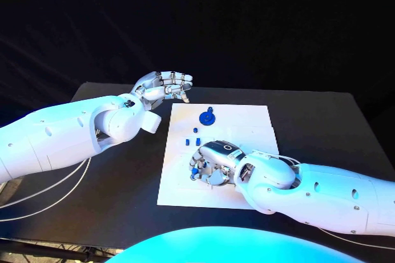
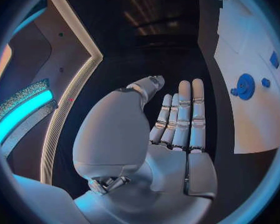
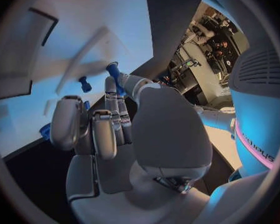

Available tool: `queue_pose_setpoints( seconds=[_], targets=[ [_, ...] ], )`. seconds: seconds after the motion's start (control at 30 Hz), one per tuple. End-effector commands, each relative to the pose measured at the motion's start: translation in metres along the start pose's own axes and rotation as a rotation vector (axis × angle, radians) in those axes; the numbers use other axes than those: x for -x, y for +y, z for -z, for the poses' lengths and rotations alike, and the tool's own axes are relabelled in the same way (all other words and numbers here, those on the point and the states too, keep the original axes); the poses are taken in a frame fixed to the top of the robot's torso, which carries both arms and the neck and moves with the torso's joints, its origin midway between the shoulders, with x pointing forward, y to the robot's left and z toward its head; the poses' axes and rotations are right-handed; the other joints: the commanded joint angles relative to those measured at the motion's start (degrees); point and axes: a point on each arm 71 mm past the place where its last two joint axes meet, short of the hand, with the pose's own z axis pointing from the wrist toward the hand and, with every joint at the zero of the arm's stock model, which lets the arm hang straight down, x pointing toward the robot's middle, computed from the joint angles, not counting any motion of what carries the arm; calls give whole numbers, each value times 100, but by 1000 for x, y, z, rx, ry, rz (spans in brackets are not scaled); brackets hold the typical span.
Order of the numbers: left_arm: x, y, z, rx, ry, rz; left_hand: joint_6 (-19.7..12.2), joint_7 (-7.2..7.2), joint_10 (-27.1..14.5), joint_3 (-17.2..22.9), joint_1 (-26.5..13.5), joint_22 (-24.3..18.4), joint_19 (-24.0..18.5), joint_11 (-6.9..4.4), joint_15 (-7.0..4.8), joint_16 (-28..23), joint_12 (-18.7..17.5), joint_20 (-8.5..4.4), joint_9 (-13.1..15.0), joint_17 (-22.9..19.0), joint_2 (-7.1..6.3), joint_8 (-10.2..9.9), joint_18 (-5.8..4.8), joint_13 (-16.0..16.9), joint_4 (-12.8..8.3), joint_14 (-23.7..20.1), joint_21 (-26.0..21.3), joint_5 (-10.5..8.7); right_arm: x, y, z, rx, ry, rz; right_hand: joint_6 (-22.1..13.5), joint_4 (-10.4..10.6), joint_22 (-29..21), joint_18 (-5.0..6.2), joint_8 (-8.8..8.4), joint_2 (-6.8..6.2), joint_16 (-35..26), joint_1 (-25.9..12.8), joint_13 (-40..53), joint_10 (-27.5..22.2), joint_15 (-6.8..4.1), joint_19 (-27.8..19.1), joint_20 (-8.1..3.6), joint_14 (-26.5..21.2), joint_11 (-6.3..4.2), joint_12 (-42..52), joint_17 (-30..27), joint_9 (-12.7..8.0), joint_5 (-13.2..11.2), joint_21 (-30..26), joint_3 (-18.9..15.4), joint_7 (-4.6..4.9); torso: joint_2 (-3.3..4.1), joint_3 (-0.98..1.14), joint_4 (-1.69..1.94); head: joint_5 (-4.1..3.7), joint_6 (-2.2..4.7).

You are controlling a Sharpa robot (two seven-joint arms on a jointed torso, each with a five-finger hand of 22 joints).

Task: Assemble the parts on the task board

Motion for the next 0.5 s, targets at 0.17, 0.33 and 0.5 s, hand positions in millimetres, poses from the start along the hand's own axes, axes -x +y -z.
queue_pose_setpoints(
  seconds=[0.17,0.33,0.5],
  targets=[
    [-2,-1,0,-4,19,7,-51,202,-31,-11,-4,10,-12,-9,-4,-16,26,34,-2,-6,67,40,63,-9,-5,-24,-26,33,-10,-4,2,-25,62,47,-6,-28,968,-80,17,17,-1,-59,5,27,-18,0,-22,314,-2,-30,49,3,36,-24,27,9,0,0,0,1,-12],
    [-2,-1,0,-3,20,8,-60,200,-56,-10,-8,10,-13,-5,0,-16,23,36,-6,-9,69,54,62,-15,-4,-26,-27,33,-10,-3,3,-22,56,45,-6,-28,968,-80,17,17,-1,-59,5,27,-18,0,-22,314,-2,-30,49,3,36,-24,27,9,1,0,1,2,-13],
    [-2,0,0,-1,22,8,-60,200,-56,-10,-8,10,-13,-5,0,-16,23,36,-6,-9,69,54,62,-15,-4,-26,-27,33,-9,-3,3,-19,45,41,-8,-36,970,-82,18,12,1,-63,6,29,-18,3,-22,315,-2,-33,55,5,39,-14,31,9,0,-1,-2,8,-12]
  ],
)
